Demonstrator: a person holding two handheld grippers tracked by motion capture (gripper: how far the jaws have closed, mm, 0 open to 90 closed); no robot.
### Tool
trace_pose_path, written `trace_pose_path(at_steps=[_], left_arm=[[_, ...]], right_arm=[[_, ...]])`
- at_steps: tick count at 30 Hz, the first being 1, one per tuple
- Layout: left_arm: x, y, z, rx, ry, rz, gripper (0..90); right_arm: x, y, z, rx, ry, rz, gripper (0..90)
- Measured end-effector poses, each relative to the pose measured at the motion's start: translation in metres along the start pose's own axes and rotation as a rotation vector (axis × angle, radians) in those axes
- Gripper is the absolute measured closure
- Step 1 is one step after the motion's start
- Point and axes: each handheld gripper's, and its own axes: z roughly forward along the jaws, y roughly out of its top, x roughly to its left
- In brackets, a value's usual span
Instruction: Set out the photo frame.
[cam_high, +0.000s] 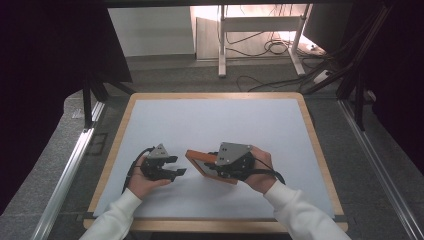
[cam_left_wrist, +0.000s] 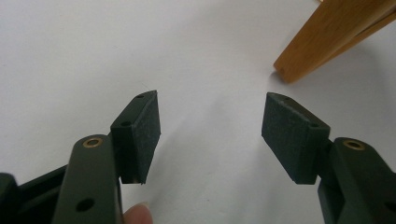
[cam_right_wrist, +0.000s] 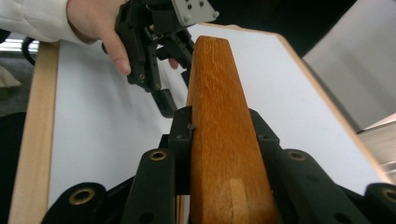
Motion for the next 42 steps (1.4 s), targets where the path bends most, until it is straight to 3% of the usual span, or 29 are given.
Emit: trace_pose_path(at_steps=[7, 19, 27, 31, 37, 42], left_arm=[[-0.001, 0.0, 0.002, 0.007, -0.004, 0.005, 36.5], [-0.002, 0.0, 0.004, 0.022, -0.015, 0.012, 36.2], [-0.002, 0.0, 0.005, 0.023, -0.016, 0.016, 36.0], [-0.003, 0.0, 0.006, 0.031, -0.019, 0.019, 35.7], [-0.004, 0.0, 0.006, 0.036, -0.024, 0.023, 35.4], [-0.004, 0.0, 0.006, 0.031, -0.019, 0.023, 35.4]], right_arm=[[-0.025, -0.015, -0.004, 0.008, 0.011, 0.12, 68.8], [-0.051, -0.033, -0.007, 0.049, -0.031, 0.205, 60.1], [-0.068, -0.043, 0.003, 0.083, -0.08, 0.249, 50.5], [-0.077, -0.05, 0.007, 0.073, -0.075, 0.289, 49.0], [-0.074, -0.048, 0.004, 0.057, -0.126, 0.297, 38.8], [-0.061, -0.055, -0.017, 0.01, -0.206, 0.347, 29.6]])
